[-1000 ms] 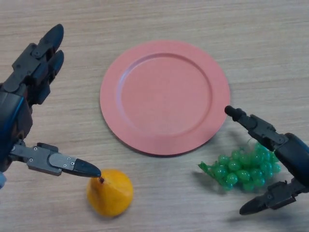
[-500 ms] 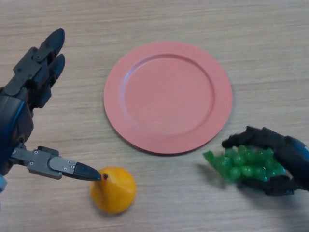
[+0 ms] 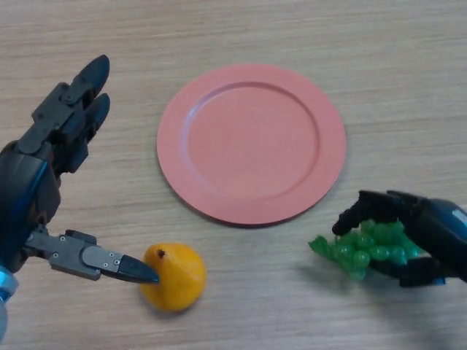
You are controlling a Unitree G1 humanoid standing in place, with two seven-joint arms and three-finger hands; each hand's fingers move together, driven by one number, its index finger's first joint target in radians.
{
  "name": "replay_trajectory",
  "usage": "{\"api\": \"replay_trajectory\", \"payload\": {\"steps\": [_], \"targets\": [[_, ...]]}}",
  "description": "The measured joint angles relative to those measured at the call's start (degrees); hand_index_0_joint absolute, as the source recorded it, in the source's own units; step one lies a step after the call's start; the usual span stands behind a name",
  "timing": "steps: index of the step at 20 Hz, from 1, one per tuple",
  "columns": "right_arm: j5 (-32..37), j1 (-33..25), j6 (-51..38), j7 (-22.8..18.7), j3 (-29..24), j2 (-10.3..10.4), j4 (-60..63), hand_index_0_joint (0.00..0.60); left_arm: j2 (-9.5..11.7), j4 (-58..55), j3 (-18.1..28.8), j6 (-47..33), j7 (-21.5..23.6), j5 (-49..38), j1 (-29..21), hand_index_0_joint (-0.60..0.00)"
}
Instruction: Pick up the green grapes and place it on the plate
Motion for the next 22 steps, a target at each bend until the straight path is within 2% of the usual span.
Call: {"api": "replay_trajectory", "payload": {"steps": [2,3,4,5,7,8,9,11,12,13,14,15,16,17,18,19,20,22], "targets": [[-0.4,-4.6,0.8,-0.4,0.6,0.0,-1.0,0.6,0.0,0.1,0.0,0.0,0.0,0.0,0.0,0.0],[-2.6,-6.8,-0.3,-2.3,1.3,0.0,0.1,0.6,0.0,0.2,0.0,0.0,0.0,-0.1,-0.1,0.0],[-11.9,-10.2,-4.8,-7.8,1.5,-0.2,2.8,0.6,0.0,0.3,0.1,-0.1,0.0,-0.1,0.0,0.0],[-18.6,-12.5,-6.7,-10.9,2.2,-0.7,3.9,0.6,0.0,0.4,0.2,-0.1,0.0,-0.1,0.0,0.0],[-21.4,-17.4,-6.8,-11.9,5.3,-1.0,5.3,0.6,0.0,0.4,0.5,-0.1,0.0,-0.2,-0.1,0.0],[-27.8,-20.6,-9.4,-17.0,6.8,-0.9,7.2,0.6,0.1,0.4,0.6,-0.1,0.0,-0.2,-0.4,0.0],[-29.3,-22.3,-9.5,-17.2,7.8,-0.8,7.8,0.6,0.1,0.4,0.7,-0.1,0.0,-0.5,-0.6,0.0],[-29.4,-25.6,-9.6,-17.2,9.0,0.7,10.6,0.6,0.5,0.4,1.4,-0.1,0.0,-2.8,-0.7,0.0],[-26.4,-26.3,-7.3,-15.5,9.2,3.5,11.4,0.6,0.8,0.6,1.4,-0.1,0.0,-2.8,-0.7,0.0],[-17.2,-26.3,-1.6,-10.8,9.6,6.0,11.3,0.6,0.8,1.1,1.4,-0.1,0.0,-2.8,-0.6,0.0],[-3.3,-25.9,12.0,-6.3,12.3,9.3,7.3,0.6,0.8,1.5,1.4,-0.1,0.0,-2.8,-0.5,0.0],[6.5,-25.7,22.1,-5.2,14.6,10.1,3.4,0.55,0.8,1.5,1.5,-0.1,0.0,-3.0,-0.4,0.0],[9.9,-25.7,23.6,-5.3,15.2,10.5,2.4,0.4,0.8,1.5,1.5,-0.1,0.0,-3.1,-0.4,0.0],[9.8,-25.7,23.5,-5.3,15.2,10.5,2.4,0.301,0.9,1.5,1.6,-0.1,0.0,-3.1,-0.3,0.0],[9.3,-25.7,23.5,-5.3,15.1,10.5,2.5,0.151,1.0,1.5,2.0,-0.1,0.0,-3.1,-0.3,0.0],[6.8,-25.8,23.4,-5.4,15.1,10.5,2.9,0.05,1.0,1.5,2.2,-0.1,0.0,-3.1,-0.3,0.0],[4.0,-26.1,23.4,-6.0,15.0,10.5,3.9,0.0,1.0,1.5,2.6,-0.1,0.0,-3.4,-0.2,0.0],[5.4,-26.1,24.1,-7.7,15.0,10.5,3.2,0.0,1.0,1.5,2.7,-0.1,0.0,-3.4,-0.2,0.0]]}}
